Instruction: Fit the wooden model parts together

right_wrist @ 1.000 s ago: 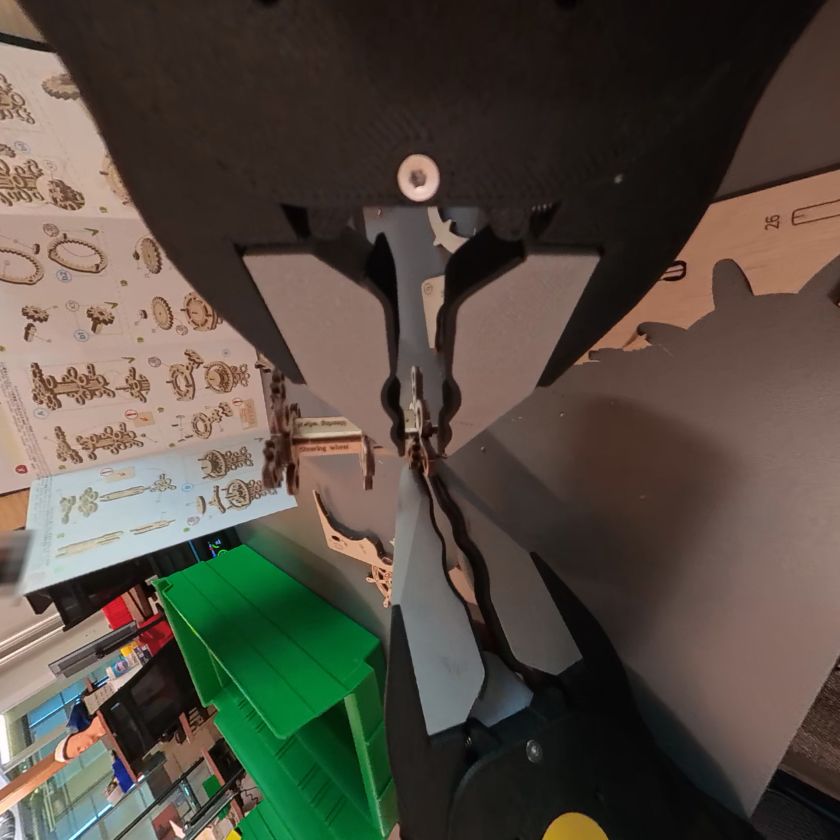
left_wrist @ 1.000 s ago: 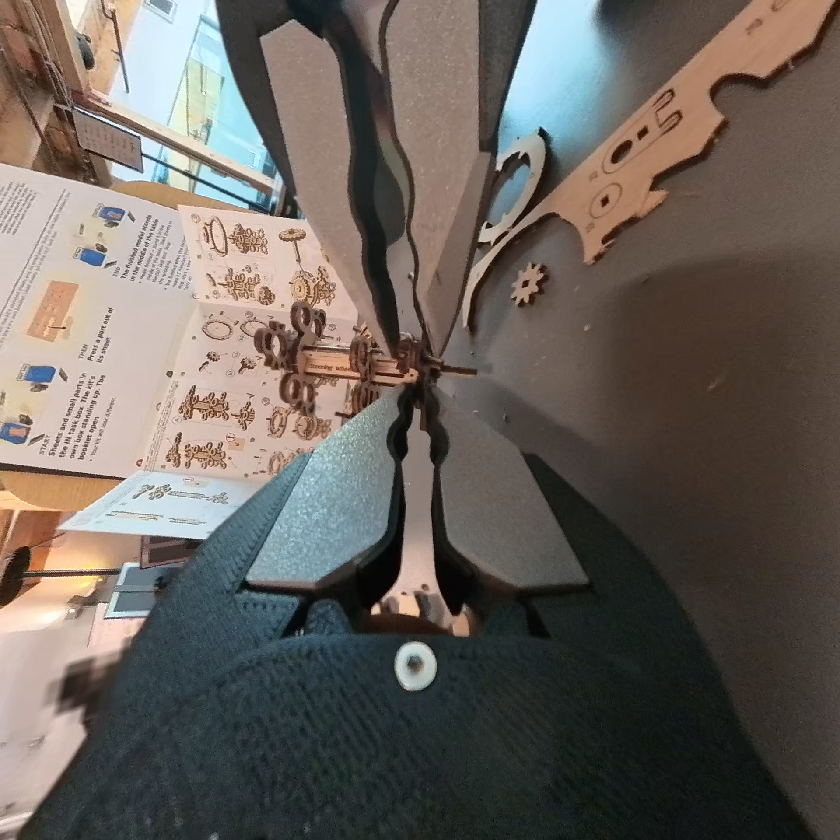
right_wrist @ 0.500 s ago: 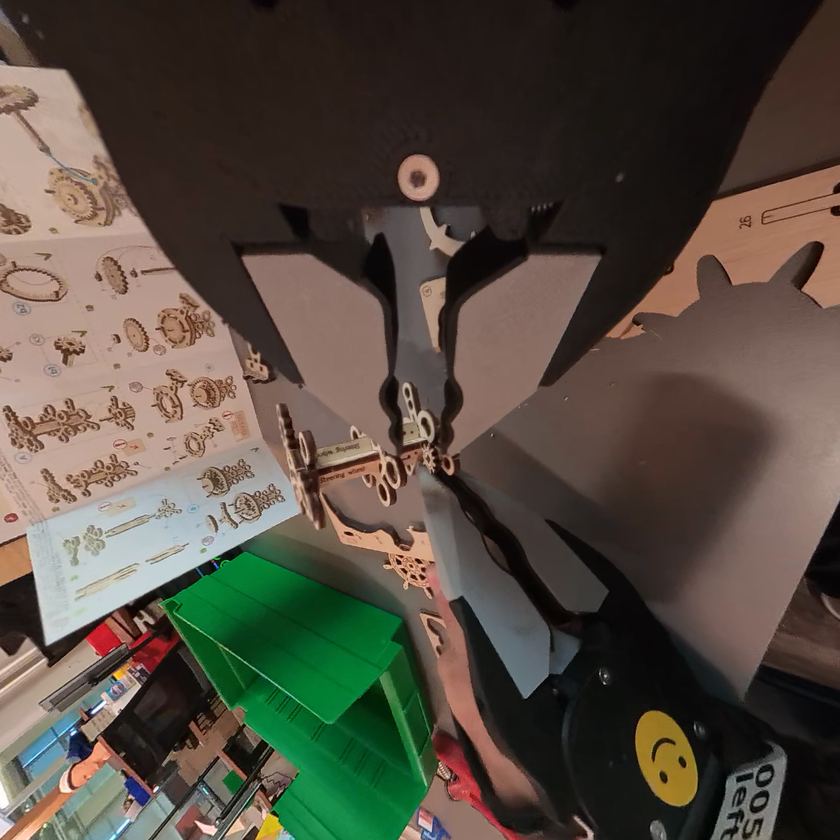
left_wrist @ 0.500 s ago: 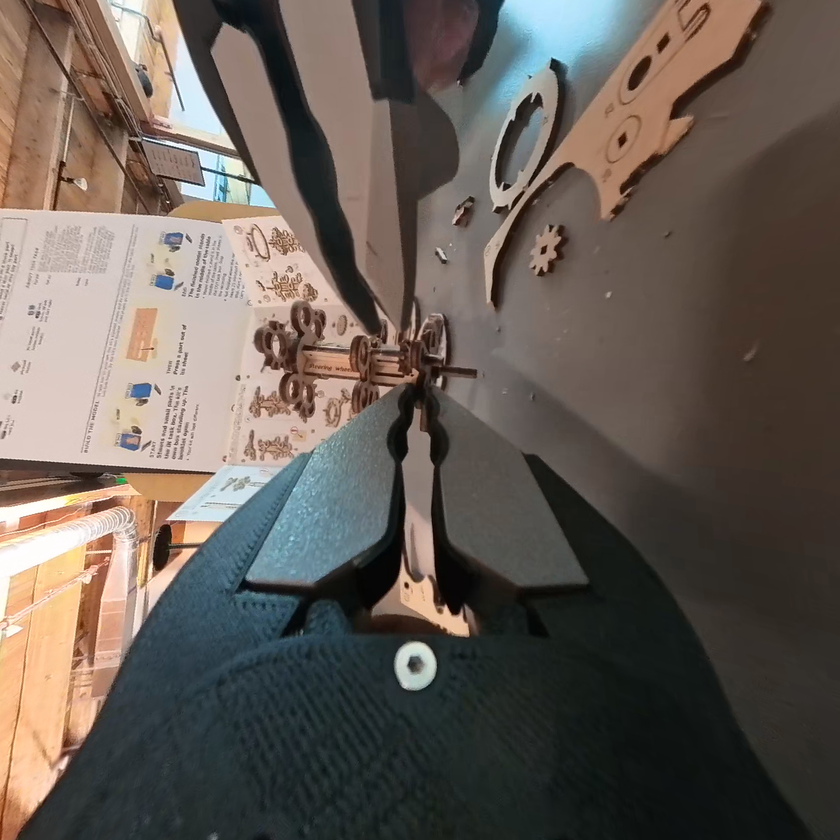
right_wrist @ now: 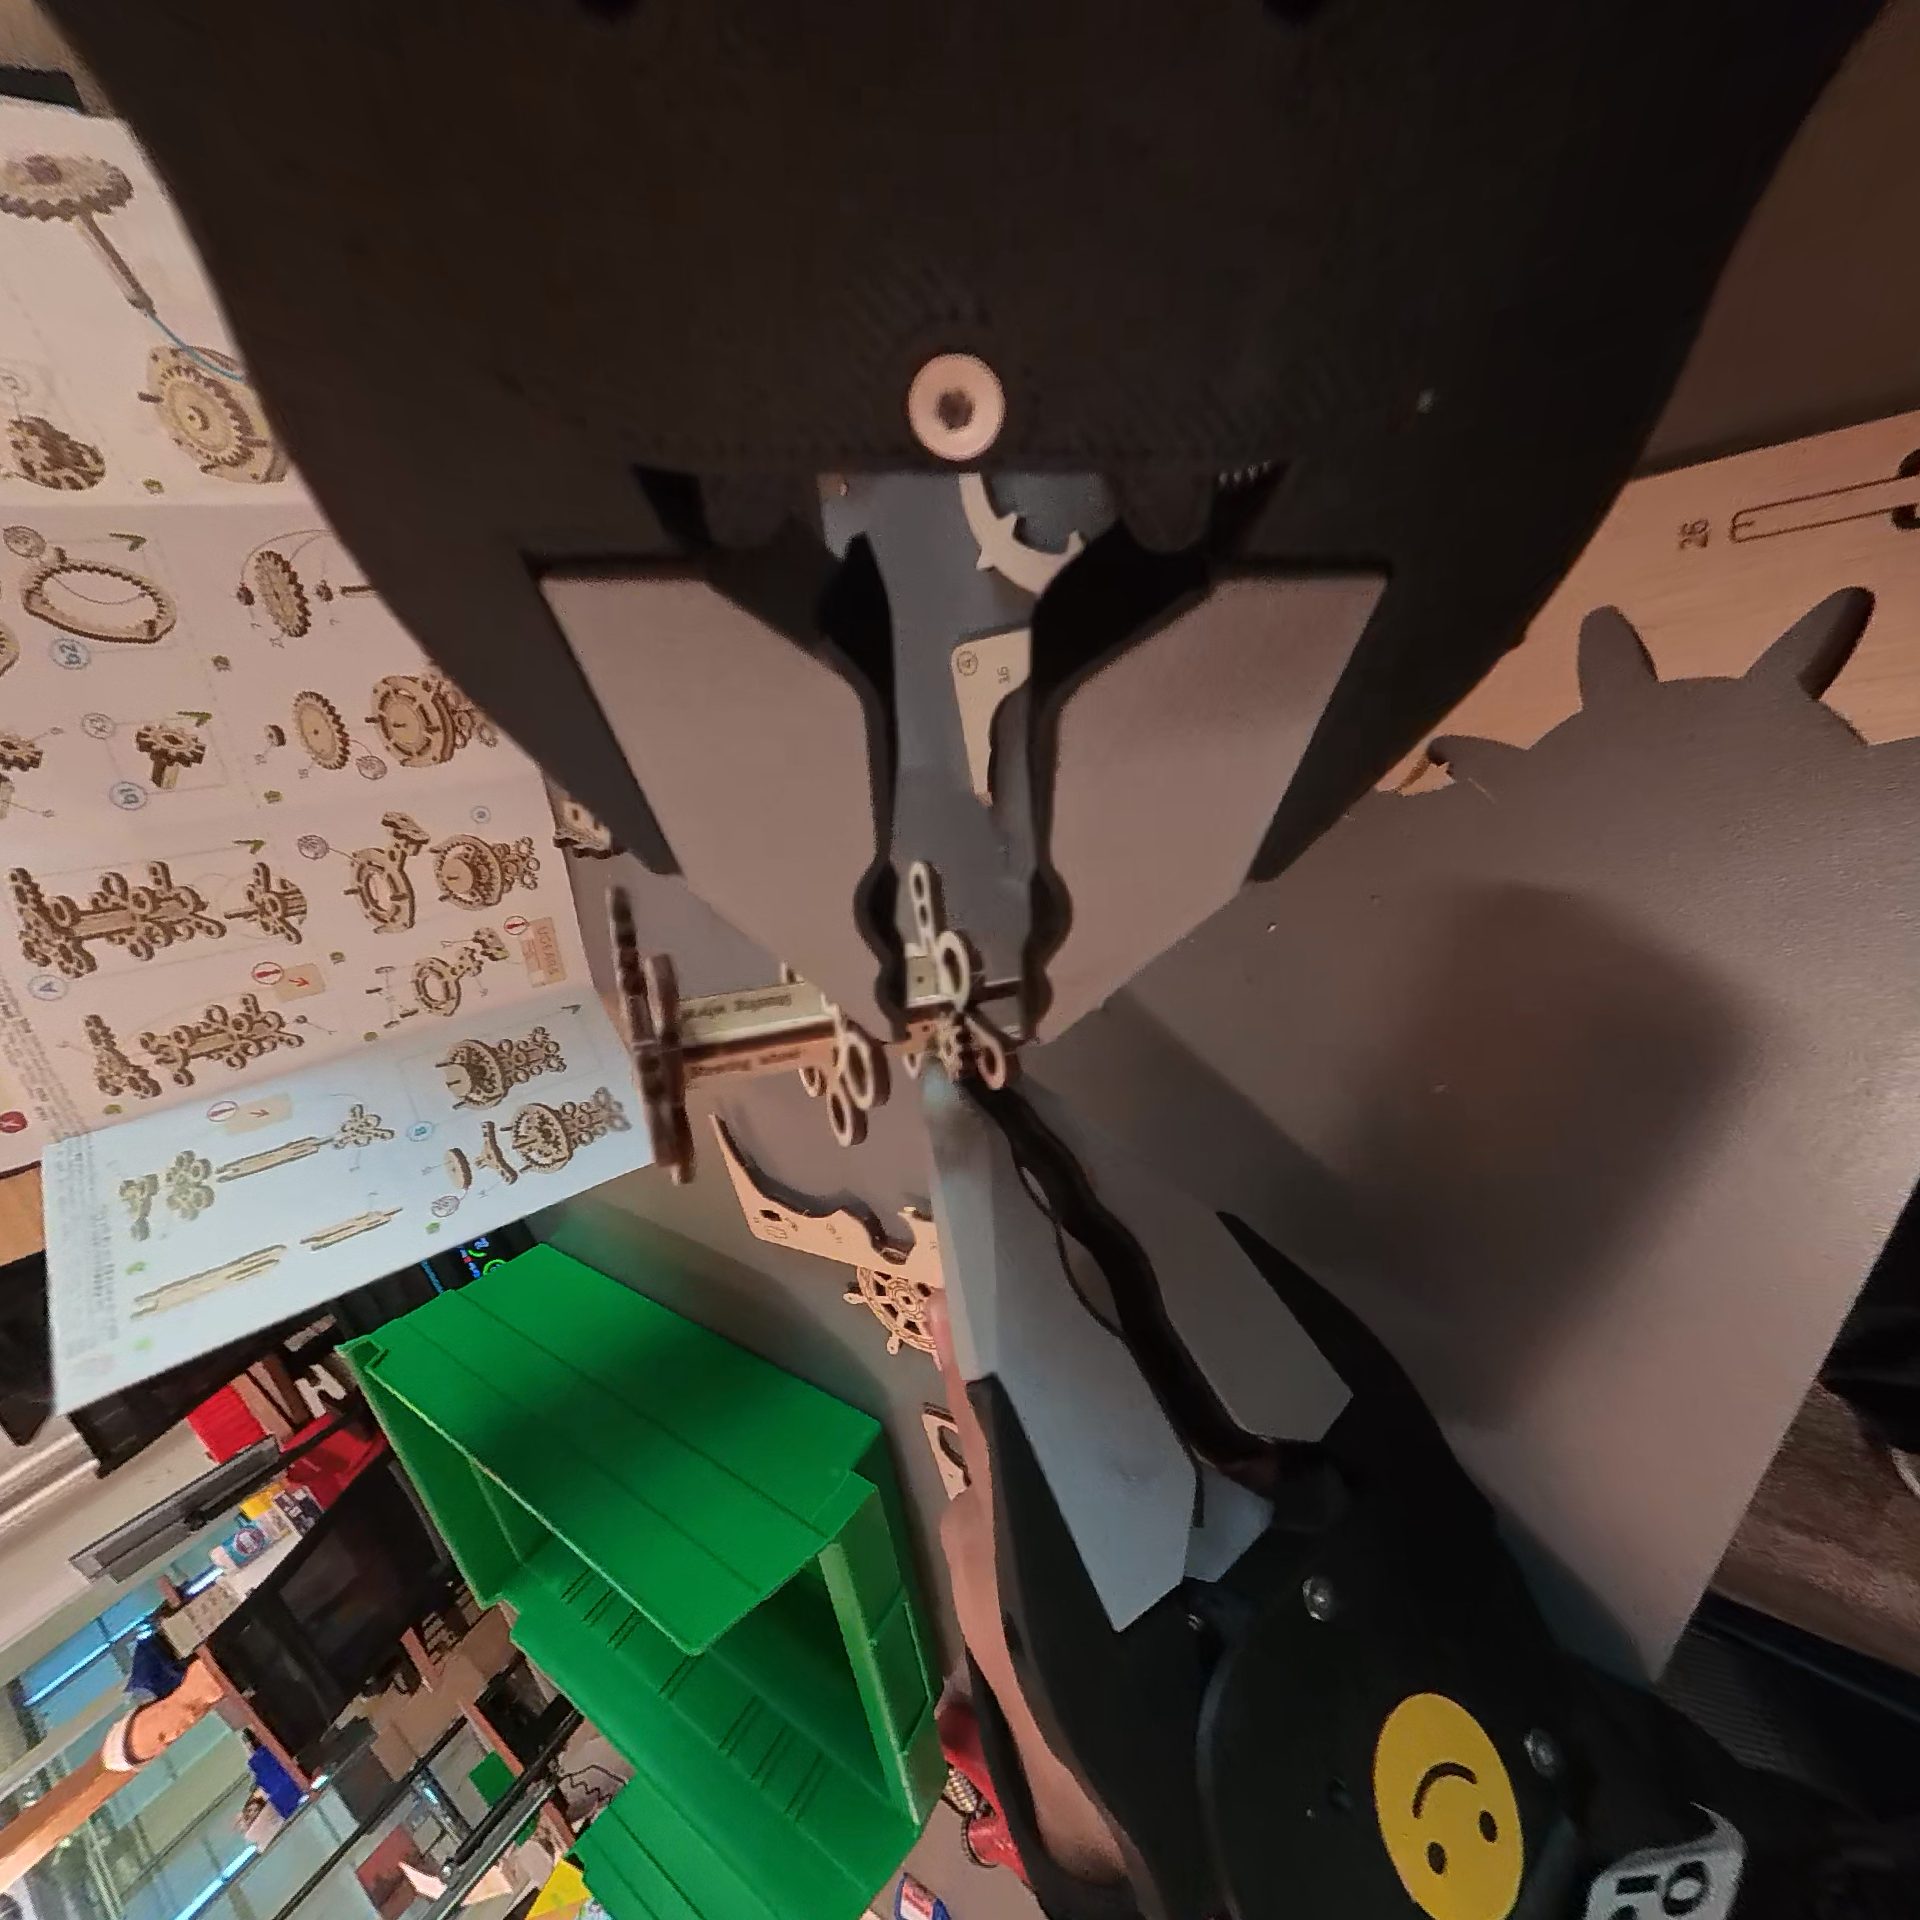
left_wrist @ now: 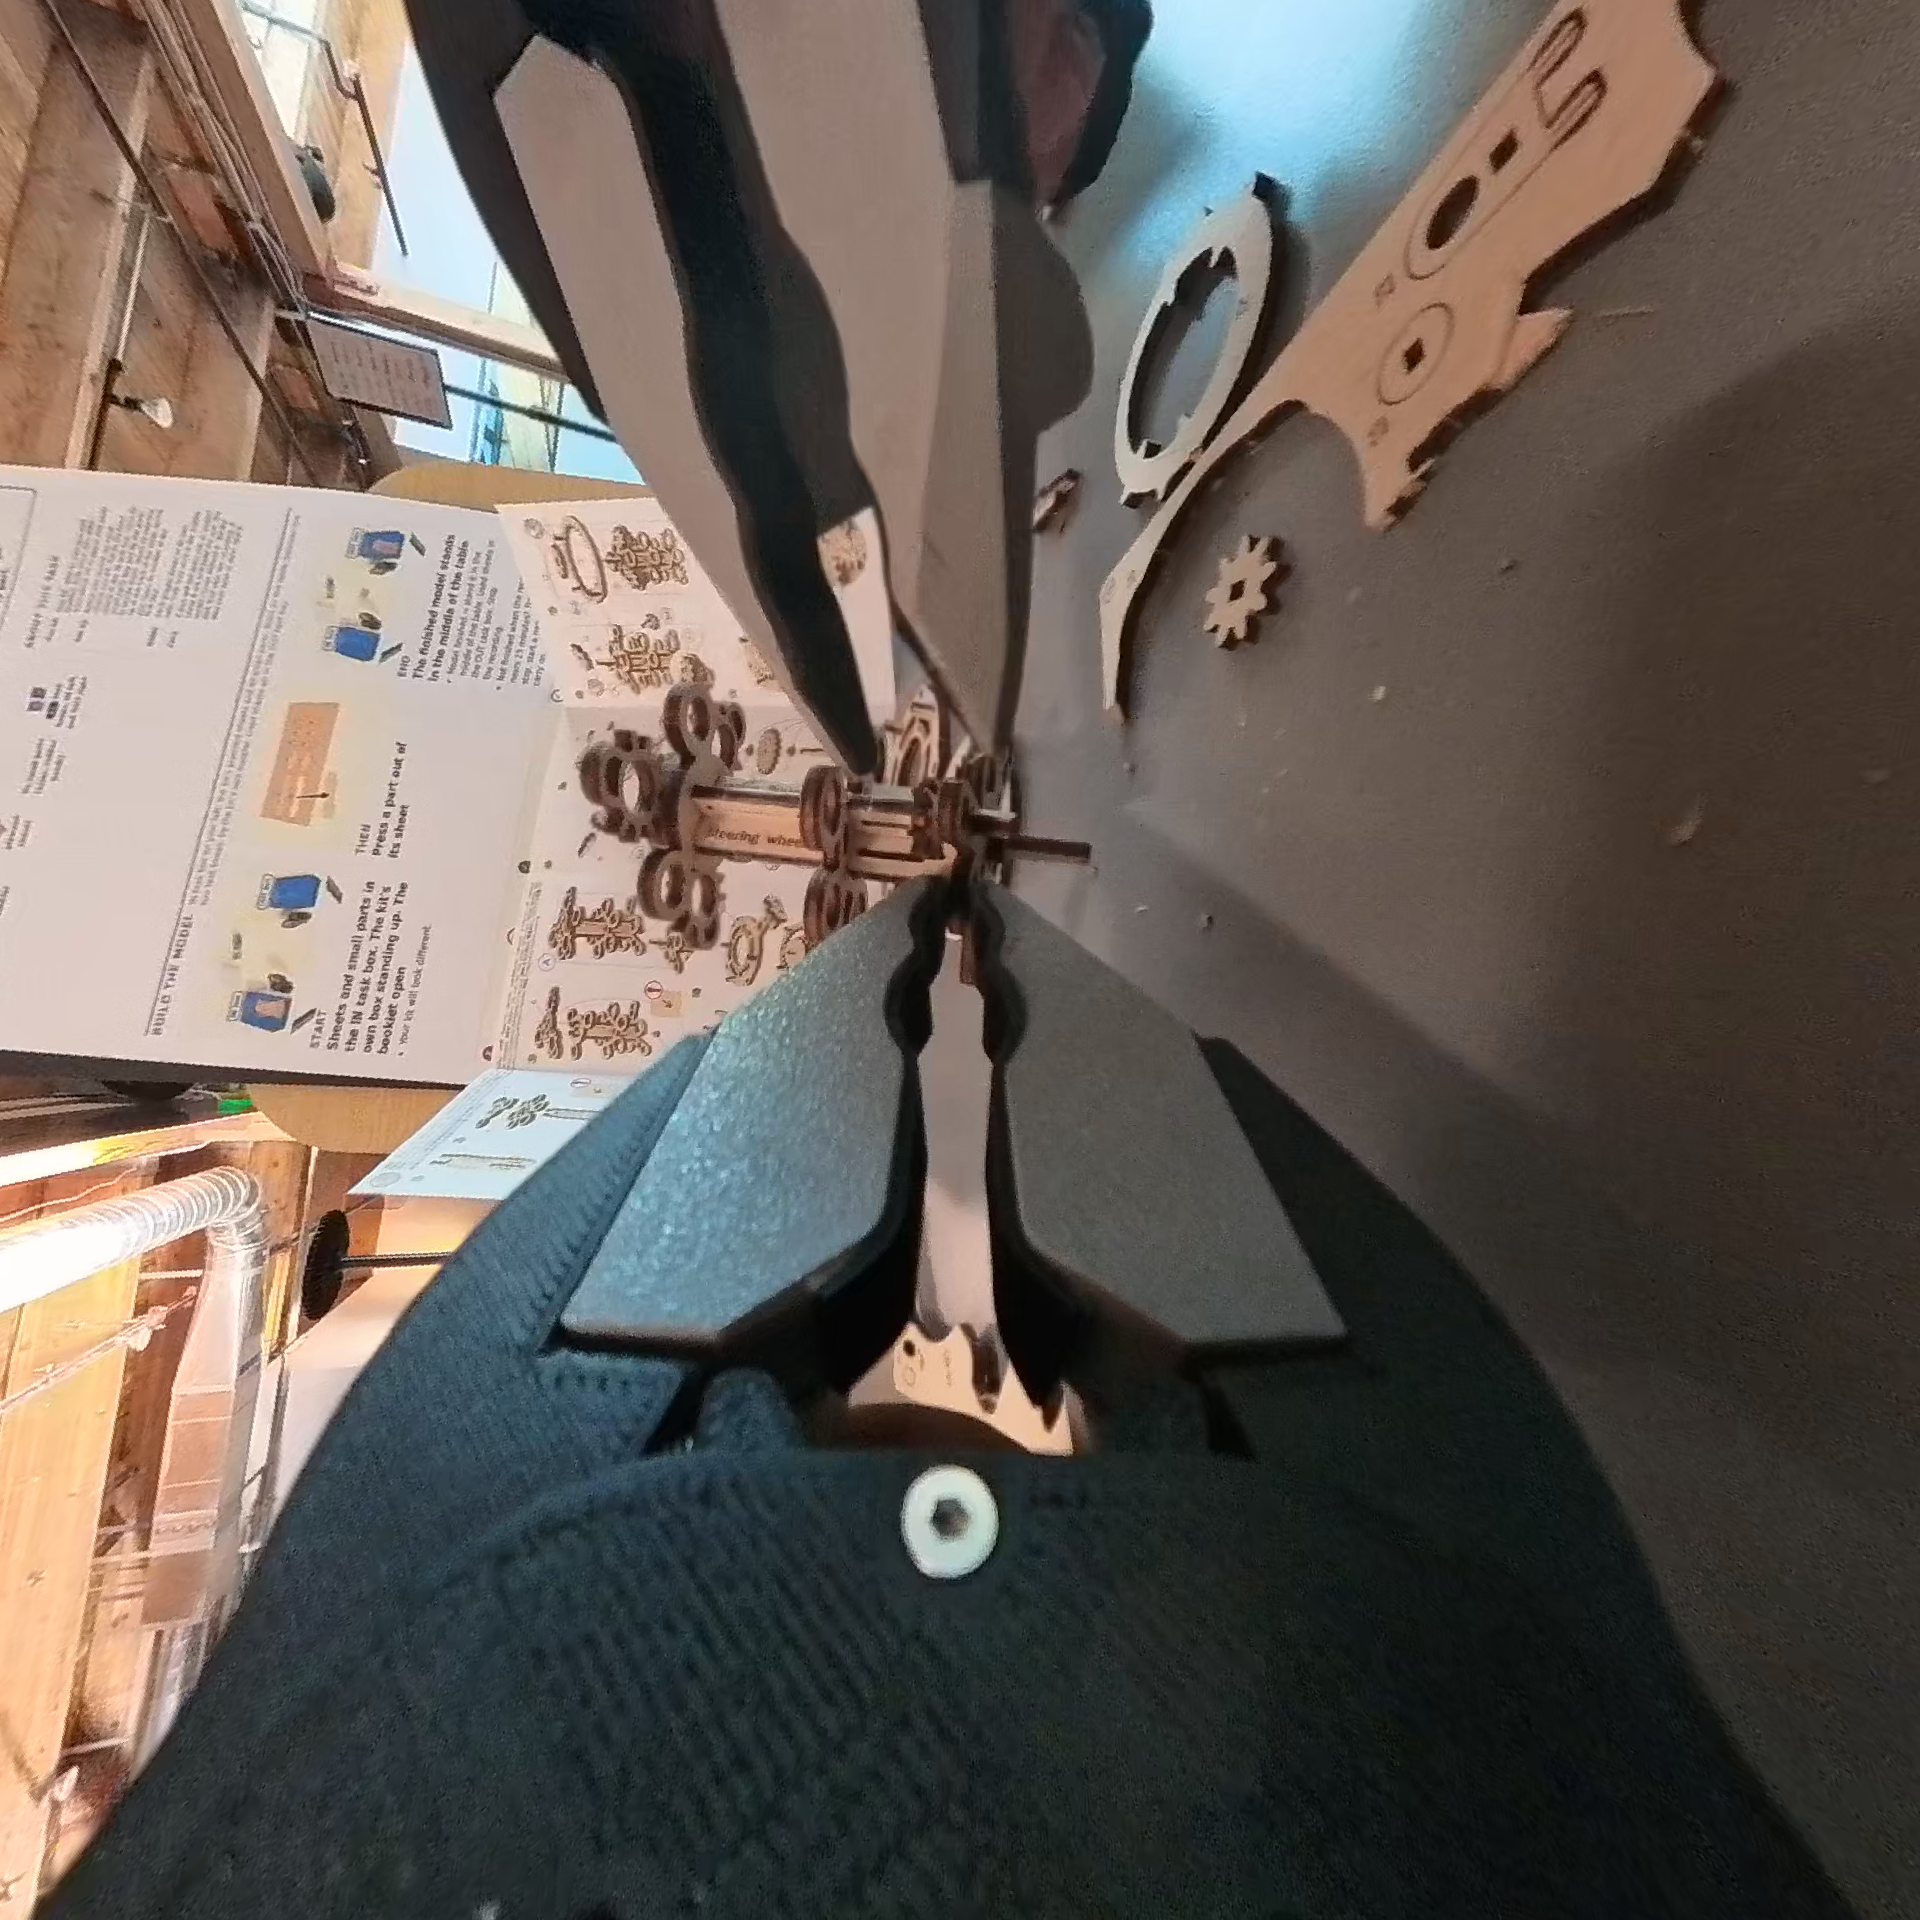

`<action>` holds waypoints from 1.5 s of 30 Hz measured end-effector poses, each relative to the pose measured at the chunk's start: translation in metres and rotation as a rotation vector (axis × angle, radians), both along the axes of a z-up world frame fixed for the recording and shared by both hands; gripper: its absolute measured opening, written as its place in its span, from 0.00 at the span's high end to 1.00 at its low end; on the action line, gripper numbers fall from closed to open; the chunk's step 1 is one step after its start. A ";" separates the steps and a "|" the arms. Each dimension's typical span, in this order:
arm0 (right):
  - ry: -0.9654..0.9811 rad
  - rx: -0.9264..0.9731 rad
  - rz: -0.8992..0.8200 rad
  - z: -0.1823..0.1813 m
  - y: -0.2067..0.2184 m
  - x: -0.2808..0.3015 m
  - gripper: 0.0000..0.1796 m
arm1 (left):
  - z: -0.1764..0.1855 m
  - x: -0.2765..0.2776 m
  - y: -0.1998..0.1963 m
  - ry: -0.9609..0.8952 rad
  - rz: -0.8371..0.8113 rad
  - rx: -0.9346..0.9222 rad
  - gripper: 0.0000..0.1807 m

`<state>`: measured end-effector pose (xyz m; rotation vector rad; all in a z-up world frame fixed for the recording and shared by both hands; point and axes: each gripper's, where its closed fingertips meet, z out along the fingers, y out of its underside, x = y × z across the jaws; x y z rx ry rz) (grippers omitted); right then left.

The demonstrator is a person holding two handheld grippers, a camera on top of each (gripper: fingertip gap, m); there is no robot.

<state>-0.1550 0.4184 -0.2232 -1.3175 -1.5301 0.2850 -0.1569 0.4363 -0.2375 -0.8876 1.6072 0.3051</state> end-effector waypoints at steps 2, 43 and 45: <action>0.003 -0.013 0.010 0.000 -0.002 0.000 0.87 | 0.001 0.000 -0.001 -0.008 -0.003 -0.007 0.99; 0.051 -0.051 -0.009 -0.011 -0.004 0.032 0.86 | 0.026 -0.039 0.057 -0.094 0.146 0.095 1.00; 0.069 -0.076 -0.015 -0.010 -0.001 0.034 0.86 | 0.026 -0.043 0.061 -0.092 0.166 0.099 1.00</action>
